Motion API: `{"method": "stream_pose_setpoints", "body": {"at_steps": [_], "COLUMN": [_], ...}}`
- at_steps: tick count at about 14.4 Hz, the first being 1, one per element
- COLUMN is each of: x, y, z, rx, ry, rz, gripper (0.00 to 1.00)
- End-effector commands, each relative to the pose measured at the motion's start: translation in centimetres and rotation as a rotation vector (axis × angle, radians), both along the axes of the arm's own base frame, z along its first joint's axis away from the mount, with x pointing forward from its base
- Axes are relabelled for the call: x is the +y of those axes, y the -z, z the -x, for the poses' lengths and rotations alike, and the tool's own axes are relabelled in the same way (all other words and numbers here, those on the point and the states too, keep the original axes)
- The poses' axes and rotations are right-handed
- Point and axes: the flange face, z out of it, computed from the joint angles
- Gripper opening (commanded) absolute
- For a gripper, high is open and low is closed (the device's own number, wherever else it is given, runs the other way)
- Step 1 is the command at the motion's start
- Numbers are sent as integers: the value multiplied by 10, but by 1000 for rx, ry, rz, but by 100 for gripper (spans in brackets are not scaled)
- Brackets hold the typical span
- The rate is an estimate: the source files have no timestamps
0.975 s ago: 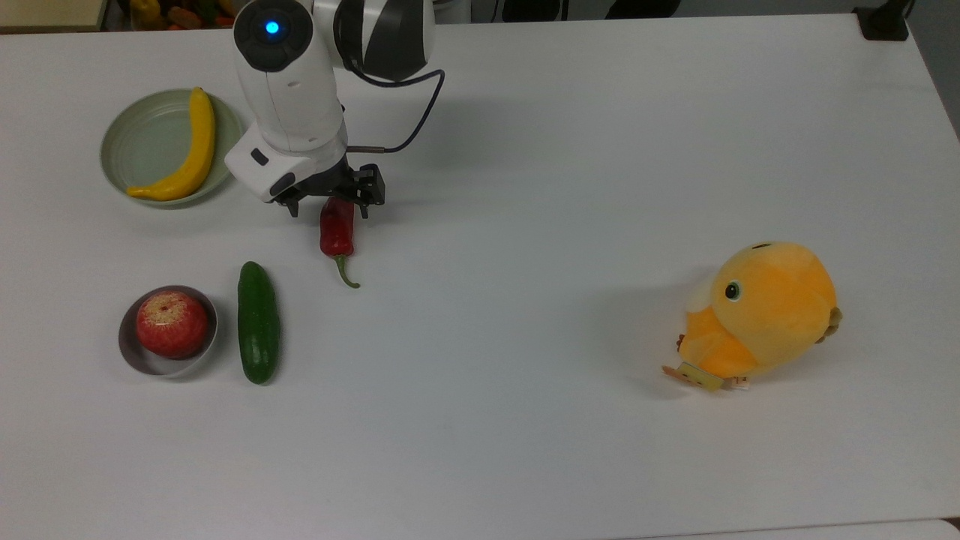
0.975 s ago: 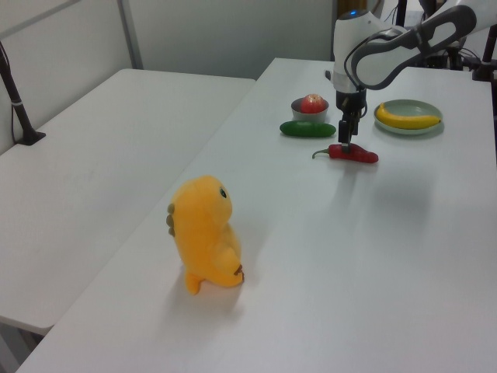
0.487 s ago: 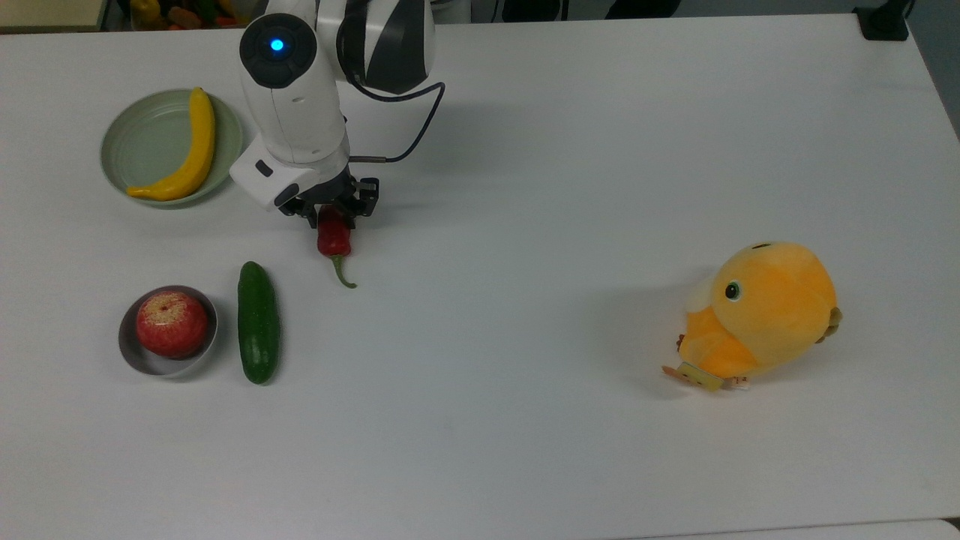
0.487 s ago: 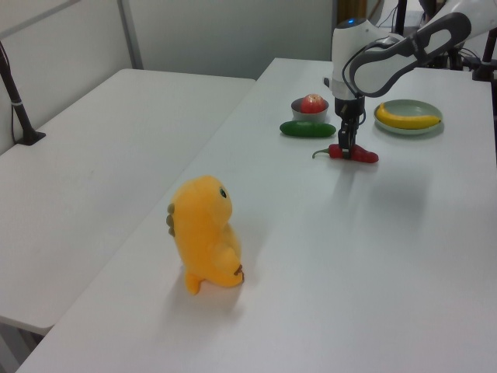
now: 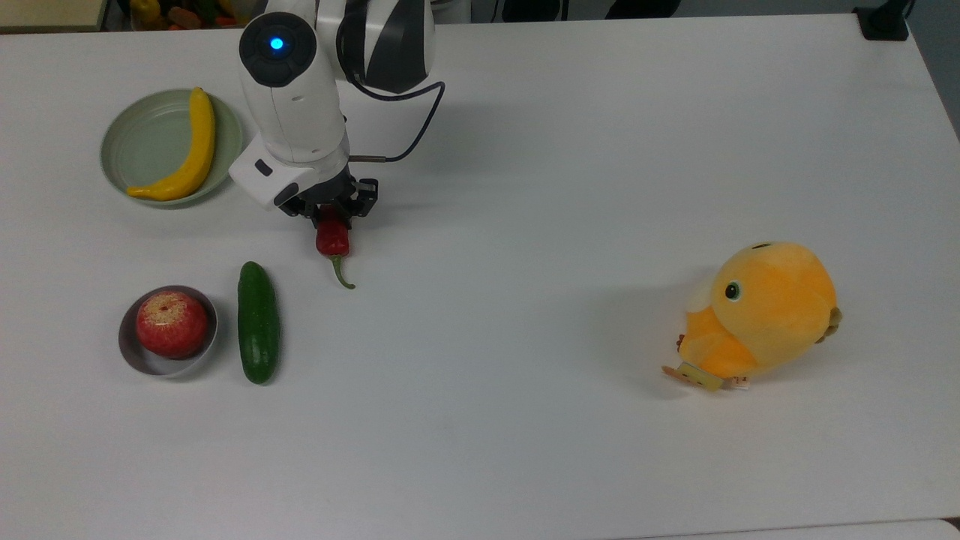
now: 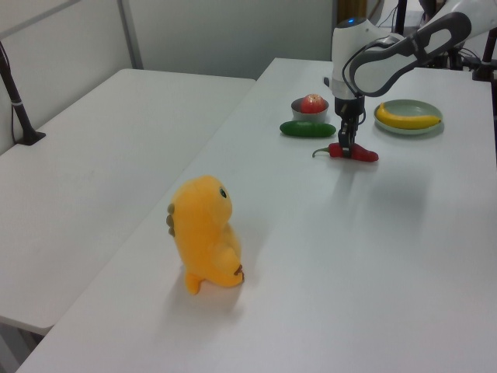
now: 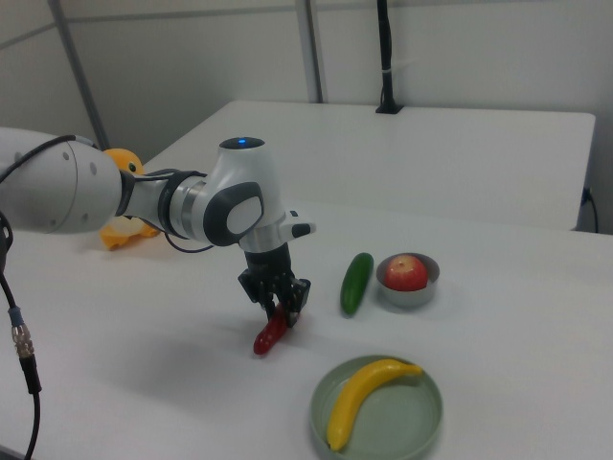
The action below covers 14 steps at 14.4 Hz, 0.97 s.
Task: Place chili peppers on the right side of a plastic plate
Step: 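Lift the chili pepper and carry it past the banana plate's rim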
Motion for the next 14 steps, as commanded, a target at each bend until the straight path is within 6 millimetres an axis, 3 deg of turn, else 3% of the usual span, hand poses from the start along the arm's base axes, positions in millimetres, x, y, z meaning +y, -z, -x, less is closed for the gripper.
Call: {"method": "stream_pose_setpoints", "body": {"at_steps": [1, 3, 6, 8, 11, 14], "x": [3, 3, 1, -12, -46, -95], "y": [-28, -52, -111, -142, -182, -205], "z": [3, 6, 15, 20, 36, 56], "rx": [-42, -58, -80, -92, -121, -148], "ry": [-7, -7, 7, 35, 45, 14], "rz": [3, -4, -13, -35, -63, -103], "gripper": [16, 16, 17, 16, 17, 17]}}
